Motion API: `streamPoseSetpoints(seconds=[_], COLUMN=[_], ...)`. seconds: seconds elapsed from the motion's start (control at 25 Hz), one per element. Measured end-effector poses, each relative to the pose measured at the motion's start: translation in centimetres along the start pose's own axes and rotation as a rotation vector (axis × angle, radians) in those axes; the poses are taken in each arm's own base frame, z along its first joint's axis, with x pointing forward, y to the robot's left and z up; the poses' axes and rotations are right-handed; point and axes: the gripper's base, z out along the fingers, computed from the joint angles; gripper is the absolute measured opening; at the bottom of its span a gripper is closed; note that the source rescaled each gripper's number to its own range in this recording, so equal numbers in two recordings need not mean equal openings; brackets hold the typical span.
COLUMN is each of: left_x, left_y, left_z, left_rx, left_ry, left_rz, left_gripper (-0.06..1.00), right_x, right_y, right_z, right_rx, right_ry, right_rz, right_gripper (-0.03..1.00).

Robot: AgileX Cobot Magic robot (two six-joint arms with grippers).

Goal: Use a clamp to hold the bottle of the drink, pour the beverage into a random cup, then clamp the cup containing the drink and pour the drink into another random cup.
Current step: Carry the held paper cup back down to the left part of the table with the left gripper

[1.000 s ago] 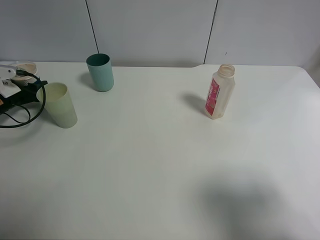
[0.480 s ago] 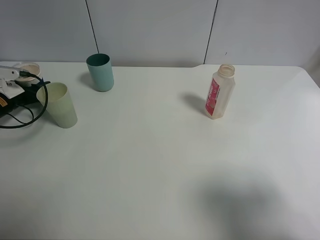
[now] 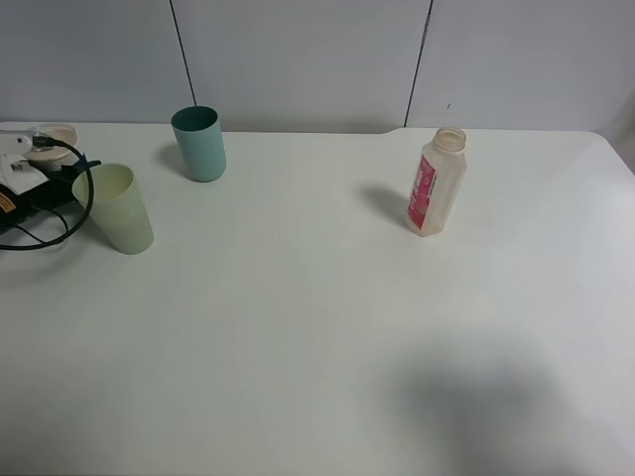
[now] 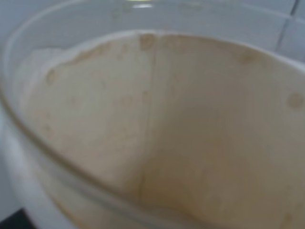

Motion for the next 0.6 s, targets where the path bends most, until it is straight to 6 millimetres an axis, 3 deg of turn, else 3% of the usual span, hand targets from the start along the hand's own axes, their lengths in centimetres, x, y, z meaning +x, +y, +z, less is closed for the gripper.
streamPoseSetpoints(seconds=[0.24, 0.32, 0.4, 0.44, 0.6], left_x=[0.03, 0.03, 0.03, 0.03, -0.13], left_y=[-0.06, -0.07, -0.07, -0.07, -0.13], left_z=[0.00, 0.00, 0.00, 0.00, 0.03], left_rx=[0.006, 0.007, 0.008, 0.008, 0.009], left_ry=[0.003, 0.003, 0.004, 0.004, 0.003], left_rz=[-0.076, -0.124, -0.137, -0.169, -0.210], left_gripper=[0.13, 0.34, 0.39, 0.49, 0.54], right_x=[0.00, 0.00, 0.00, 0.00, 0.00], right_y=[0.00, 0.00, 0.00, 0.00, 0.00], right_z=[0.00, 0.00, 0.00, 0.00, 0.00], right_rx=[0.000, 0.000, 0.000, 0.000, 0.000], right_ry=[0.000, 0.000, 0.000, 0.000, 0.000], right_rz=[0.000, 0.000, 0.000, 0.000, 0.000], right_gripper=[1.00, 1.00, 1.00, 1.00, 1.00])
